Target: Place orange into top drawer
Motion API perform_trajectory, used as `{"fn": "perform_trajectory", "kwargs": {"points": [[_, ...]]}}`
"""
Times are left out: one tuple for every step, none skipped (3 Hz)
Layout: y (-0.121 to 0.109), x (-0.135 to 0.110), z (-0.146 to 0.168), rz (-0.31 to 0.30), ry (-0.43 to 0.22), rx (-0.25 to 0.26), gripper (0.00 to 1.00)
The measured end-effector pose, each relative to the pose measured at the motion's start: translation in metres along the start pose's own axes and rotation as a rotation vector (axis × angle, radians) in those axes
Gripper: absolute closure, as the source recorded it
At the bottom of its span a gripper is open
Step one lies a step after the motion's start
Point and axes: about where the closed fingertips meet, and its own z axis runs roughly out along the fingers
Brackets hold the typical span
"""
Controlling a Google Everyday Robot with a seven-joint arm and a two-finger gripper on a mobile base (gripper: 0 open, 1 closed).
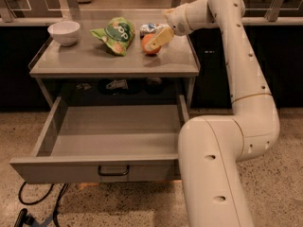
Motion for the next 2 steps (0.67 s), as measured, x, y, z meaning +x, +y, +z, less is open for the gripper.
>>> {"fn": "perform_trajectory", "kwargs": {"points": [[-0.010,0.010,0.014,-0.072,0.258,0.070,0.00],[-0.014,0.033,0.016,-0.121,0.537,0.115,0.00]]}}
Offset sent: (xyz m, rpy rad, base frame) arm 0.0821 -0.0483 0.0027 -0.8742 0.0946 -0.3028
